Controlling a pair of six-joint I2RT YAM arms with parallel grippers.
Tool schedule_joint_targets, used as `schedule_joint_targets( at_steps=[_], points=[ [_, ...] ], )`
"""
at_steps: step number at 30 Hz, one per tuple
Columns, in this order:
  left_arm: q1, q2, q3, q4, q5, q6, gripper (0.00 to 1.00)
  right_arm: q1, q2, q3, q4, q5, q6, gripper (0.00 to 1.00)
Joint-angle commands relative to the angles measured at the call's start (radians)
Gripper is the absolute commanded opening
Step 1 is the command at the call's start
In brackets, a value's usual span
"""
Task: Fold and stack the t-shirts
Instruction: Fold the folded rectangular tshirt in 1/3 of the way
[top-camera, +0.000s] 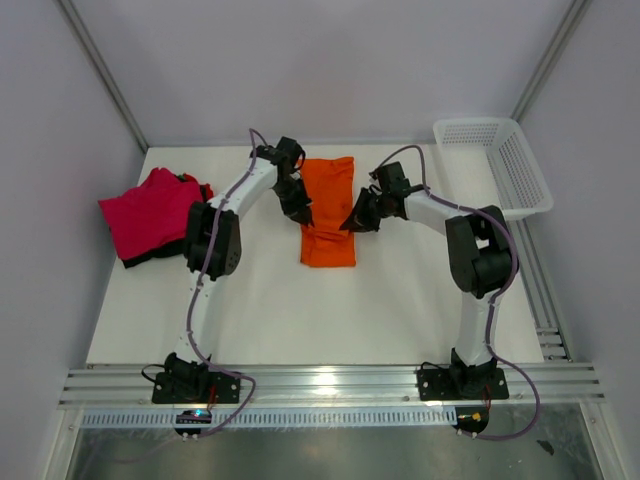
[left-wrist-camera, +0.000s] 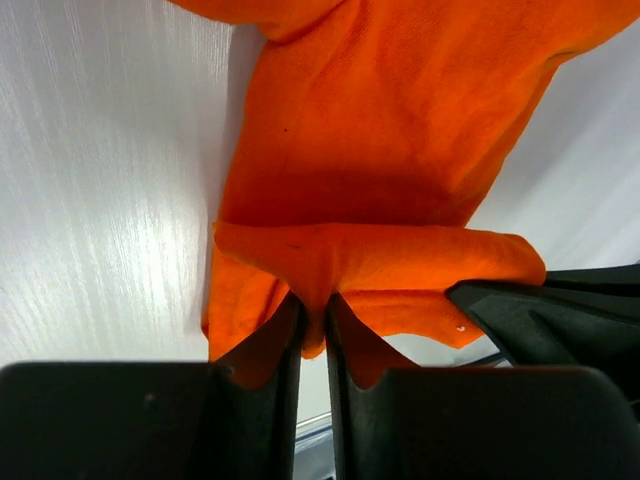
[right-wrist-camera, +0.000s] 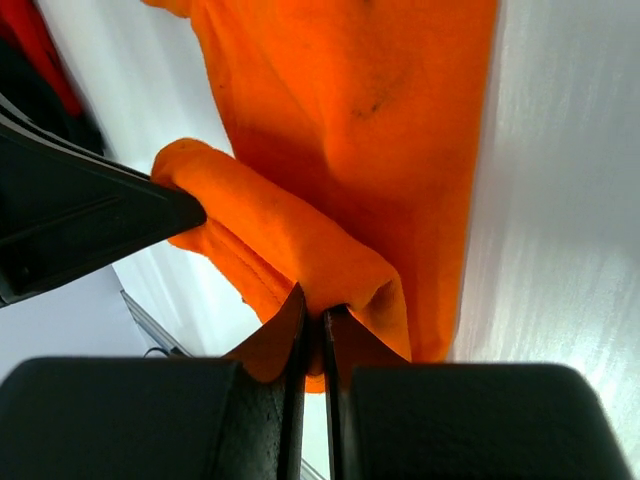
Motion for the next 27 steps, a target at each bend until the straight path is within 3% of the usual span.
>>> schedule_joint_targets(
  at_steps=[1, 2, 5, 15, 17, 20, 27],
  points=[
    [0.028, 0.003, -0.003, 0.009, -0.013, 0.069, 0.18, -0.014, 0.002, 0.007, -0.015, 0.050, -0.014, 0.03],
    [0.028, -0.002, -0.014, 0.014, -0.022, 0.074, 0.26, -0.014, 0.002, 0.001, -0.015, 0.056, -0.015, 0.03],
    [0.030, -0.033, -0.069, 0.038, -0.046, 0.095, 0.34, -0.014, 0.004, -0.008, -0.014, 0.073, -0.018, 0.03],
    [0.030, -0.057, -0.103, 0.002, -0.042, 0.163, 0.37, -0.014, 0.031, -0.005, -0.003, 0.076, -0.017, 0.04],
    [0.030, -0.077, -0.126, 0.008, -0.039, 0.166, 0.37, -0.014, 0.044, 0.007, -0.015, 0.075, -0.014, 0.22],
    [0.030, -0.115, -0.179, 0.029, -0.028, 0.166, 0.37, -0.014, 0.047, 0.003, -0.017, 0.093, -0.014, 0.34],
    [0.030, -0.169, -0.300, 0.066, -0.043, 0.183, 0.37, -0.014, 0.056, 0.013, -0.003, 0.087, -0.011, 0.35]
  ],
)
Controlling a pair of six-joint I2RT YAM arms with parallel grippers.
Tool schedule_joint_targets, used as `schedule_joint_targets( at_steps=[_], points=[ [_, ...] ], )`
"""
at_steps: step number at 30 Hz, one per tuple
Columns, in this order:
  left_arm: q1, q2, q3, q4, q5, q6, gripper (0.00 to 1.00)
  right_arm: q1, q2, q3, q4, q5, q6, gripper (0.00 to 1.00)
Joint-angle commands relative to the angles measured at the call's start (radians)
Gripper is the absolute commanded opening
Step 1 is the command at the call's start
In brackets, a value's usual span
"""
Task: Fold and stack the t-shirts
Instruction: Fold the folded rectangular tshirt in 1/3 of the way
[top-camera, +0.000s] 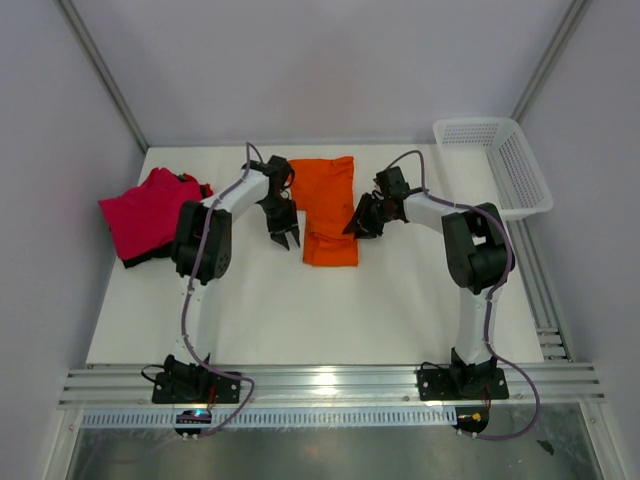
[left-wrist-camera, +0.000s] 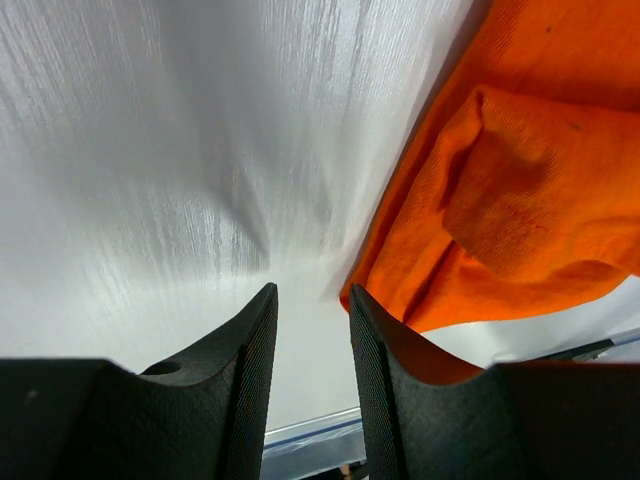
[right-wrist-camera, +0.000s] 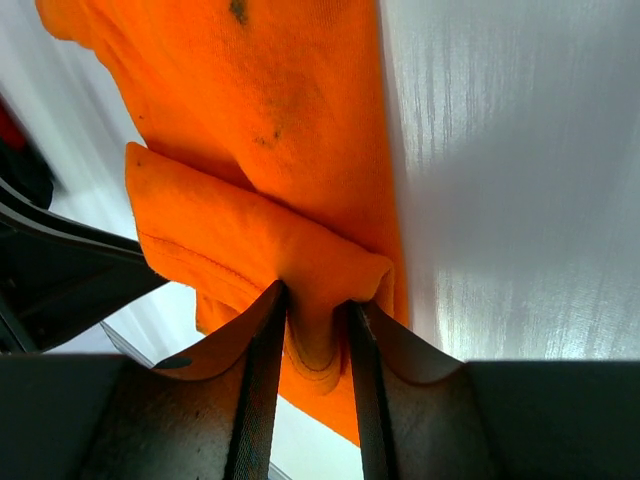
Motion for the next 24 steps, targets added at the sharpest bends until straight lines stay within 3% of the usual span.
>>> schedule_joint_targets(
  at_steps=[1, 14, 19, 24],
  points=[
    [0.001, -0.074, -0.046, 0.034, 0.001, 0.029, 0.37, -0.003, 0.015, 0.032, 0.005, 0.017, -0.010, 0.35],
    [-0.003, -0.023, -0.238, 0.154, 0.016, 0.034, 0.36, -0.003, -0.012, 0.043, -0.015, 0.019, -0.015, 0.36],
    [-0.006, -0.003, -0.264, 0.172, 0.013, 0.048, 0.36, -0.003, -0.077, 0.047, 0.017, -0.047, 0.005, 0.36],
    [-0.006, -0.003, -0.287, 0.186, 0.011, 0.051, 0.36, -0.003, -0.141, 0.041, 0.069, -0.102, 0.045, 0.47]
  ],
)
